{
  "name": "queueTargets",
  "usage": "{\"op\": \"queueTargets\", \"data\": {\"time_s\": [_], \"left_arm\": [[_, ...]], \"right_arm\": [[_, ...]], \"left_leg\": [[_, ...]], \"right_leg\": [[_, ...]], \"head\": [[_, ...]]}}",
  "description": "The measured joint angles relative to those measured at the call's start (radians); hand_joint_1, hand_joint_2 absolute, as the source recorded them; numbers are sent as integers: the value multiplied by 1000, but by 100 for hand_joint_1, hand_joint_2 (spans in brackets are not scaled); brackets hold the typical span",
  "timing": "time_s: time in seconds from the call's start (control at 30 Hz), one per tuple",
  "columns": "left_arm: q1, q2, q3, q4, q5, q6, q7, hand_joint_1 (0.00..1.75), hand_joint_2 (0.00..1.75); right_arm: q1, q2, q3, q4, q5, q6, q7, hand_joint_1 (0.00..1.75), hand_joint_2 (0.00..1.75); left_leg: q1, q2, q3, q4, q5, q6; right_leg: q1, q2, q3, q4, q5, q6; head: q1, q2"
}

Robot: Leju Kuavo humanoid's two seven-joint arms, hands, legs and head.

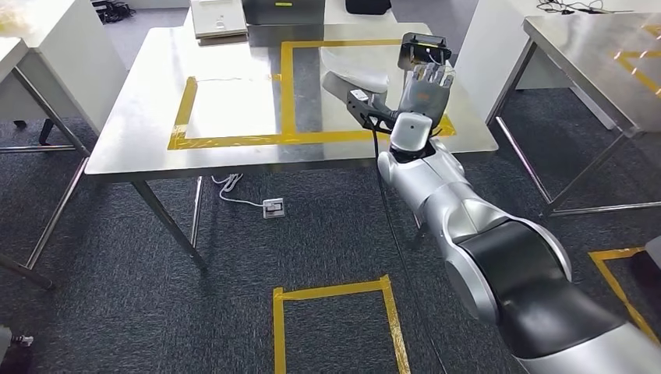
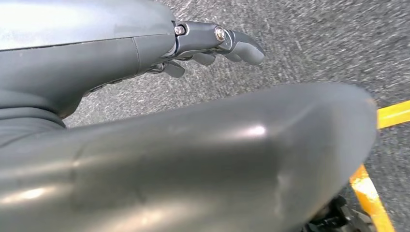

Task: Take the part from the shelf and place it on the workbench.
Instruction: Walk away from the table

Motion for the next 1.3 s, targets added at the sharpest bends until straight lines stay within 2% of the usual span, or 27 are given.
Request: {"op": "queueTargets", "data": {"time_s": [0.07, 0.1, 0.17, 0.23, 0.27, 0.3, 0.37, 0.4, 0.43, 0.47, 0.57, 0.6, 0.7, 0.73, 0.77, 0.8, 0.87, 0.9, 0.93, 0.97, 1.0, 1.07, 1.1, 1.13, 1.23, 1.27, 1.3], "left_arm": [[0, -1, 0, 0, 0, 0, 0, 0, 0], [0, -1, 0, 0, 0, 0, 0, 0, 0], [0, -1, 0, 0, 0, 0, 0, 0, 0], [1, 0, 0, 0, 0, 0, 0, 0, 0], [2, 0, 0, 0, 1, 0, 0, 0, 0], [2, 1, 0, 0, 1, 0, 0, 0, 0], [2, 2, 0, 0, 2, 0, 0, 0, 0], [3, 2, 0, 0, 2, 0, 0, 0, 0], [3, 3, 0, 0, 2, 0, 1, 0, 0], [3, 3, 0, 0, 3, 0, 1, 0, 0], [2, 5, 0, 0, 3, 0, 1, 0, 0], [2, 5, 0, 0, 3, 0, 1, 0, 0], [5, 5, 0, 0, 3, 0, 1, 0, 0], [5, 6, 0, 0, 3, 0, 1, 0, 0], [5, 6, 0, 0, 3, 0, 1, 0, 0], [5, 5, 0, 0, 3, 0, 1, 0, 0], [5, 5, 0, 0, 3, 0, 1, 0, 0], [5, 5, 0, 0, 3, 0, 1, 0, 0], [6, 5, 0, 0, 3, 0, 1, 0, 0], [6, 5, 0, 0, 3, 0, 1, 0, 0], [6, 5, 0, 0, 3, 0, 1, 0, 0], [6, 4, 0, 0, 3, 0, 1, 0, 0], [6, 4, 0, 0, 3, 0, 1, 0, 0], [5, 4, 0, 0, 3, 0, 1, 0, 0], [6, 4, 0, 0, 3, 0, 1, 0, 0], [7, 4, 0, 0, 3, 0, 1, 0, 0], [7, 4, 0, 0, 3, 0, 1, 0, 0]], "right_arm": [[-5, 1, 0, 0, 0, 0, 0, 0, 0], [-8, 2, 0, -1, 0, 0, 0, 0, 0], [-10, 4, 0, -1, 0, 0, 0, 0, 0], [-11, 5, 0, -1, 0, 0, -1, 0, 0], [-11, 6, 0, -1, 0, 0, -1, 0, 0], [-11, 7, 0, -1, 0, 0, -2, 0, 0], [-9, 9, 1, -1, 0, 0, -2, 0, 0], [-7, 10, 1, -1, 0, 1, -3, 0, 0], [-4, 10, 1, -1, 0, 1, -3, 0, 0], [-1, 10, 1, -1, 0, 1, -3, 0, 0], [-3, 9, 1, -1, 0, 1, -3, 0, 0], [-4, 9, 1, -1, 0, 1, -3, 0, 0], [-4, 9, 1, -1, 0, 0, -5, 0, 0], [-4, 9, 1, -1, 0, 0, -5, 0, 0], [-4, 8, 1, -1, 0, 1, -5, 0, 0], [-5, 7, 1, -1, 0, 1, -4, 0, 0], [-5, 6, 1, -1, 0, 2, -3, 0, 0], [-4, 4, 1, 0, 0, 3, -3, 0, 0], [-2, 3, 1, 0, 0, 3, -3, 0, 0], [0, 2, 1, 0, 0, 4, -3, 0, 0], [0, 2, 1, 0, 0, 4, -3, 0, 0], [-5, 1, 1, 0, 0, 4, -3, 0, 0], [-7, 1, 1, 0, 0, 4, -3, 0, 0], [-9, 1, 1, 0, 0, 4, -3, 0, 0], [-11, 0, 1, 0, 0, 4, -3, 0, 0], [-12, 1, 1, 0, 0, 4, -3, 0, 0], [-13, 1, 1, 0, 0, 4, -2, 0, 0]], "left_leg": [[-3, 0, -12, 0, 13, -6], [-3, 0, -15, 0, 19, -11], [-2, 1, -19, -4, 30, -24], [-2, 1, -25, -1, 29, -35], [-2, 0, -35, 17, 10, -40], [-1, 0, -50, 57, -22, -45], [3, -1, -90, 179, -102, -55], [5, 0, -102, 230, -128, -58], [6, 0, -101, 252, -136, -61], [6, 0, -81, 238, -128, -62], [7, 0, 35, 58, -76, -57], [5, -1, 58, 19, -70, -52], [1, -2, 59, 5, -59, -32], [1, -2, 56, 3, -52, -23], [2, -1, 53, 0, -45, -15], [4, 0, 48, -3, -39, -8], [5, 1, 34, -3, -28, -1], [4, 1, 26, -2, -22, 0], [4, 1, 19, -2, -17, 0], [4, 1, 13, -1, -13, -1], [4, 1, 8, -1, -9, -3], [4, 1, 1, 0, -1, -10], [4, 1, -2, 0, 3, -15], [4, 1, -3, 0, 7, -22], [5, 0, -9, -5, 16, -41], [4, 0, -15, 6, 3, -46], [4, 0, -27, 34, -23, -51]], "right_leg": [[9, -1, 86, -133, 27, -14], [13, -2, 108, -171, 33, -19], [18, -3, 110, -187, 43, -27], [13, -4, 106, -195, 59, -37], [9, -6, 103, -201, 69, -43], [5, -7, 99, -205, 78, -48], [5, -7, 84, -205, 90, -53], [5, -7, 76, -204, 95, -52], [4, -7, 68, -202, 100, -51], [4, -7, 60, -200, 105, -49], [3, -7, 39, -186, 114, -38], [3, -8, 33, -182, 117, -33], [4, -7, 26, -185, 131, -13], [3, -6, 23, -182, 128, -7], [1, -5, 16, -166, 112, -1], [0, -4, 1, -129, 82, 5], [-1, -3, -47, 1, 0, 13], [-1, -3, -68, 64, -30, 16], [-1, -3, -74, 98, -42, 17], [-1, -3, -61, 94, -34, 16], [-1, -3, -26, 48, -12, 13], [2, -3, 67, -97, 28, 4], [6, -2, 98, -150, 39, -2], [9, -1, 113, -179, 41, -6], [11, -1, 108, -192, 54, -24], [8, -2, 105, -197, 62, -33], [5, -4, 102, -202, 70, -42]], "head": [[0, 0], [-1, 0], [0, 0], [0, 0], [-2, 0], [-4, 0], [-7, 0], [-8, 0], [-7, 0], [-8, 0], [-7, 0], [-7, 0], [-6, 0], [-6, 0], [-5, 0], [-4, 0], [-3, 0], [-3, 0], [-3, 0], [-3, 0], [-3, 0], [-4, 0], [-4, 0], [-3, 0], [-2, 0], [-4, 0], [-5, 0]]}}
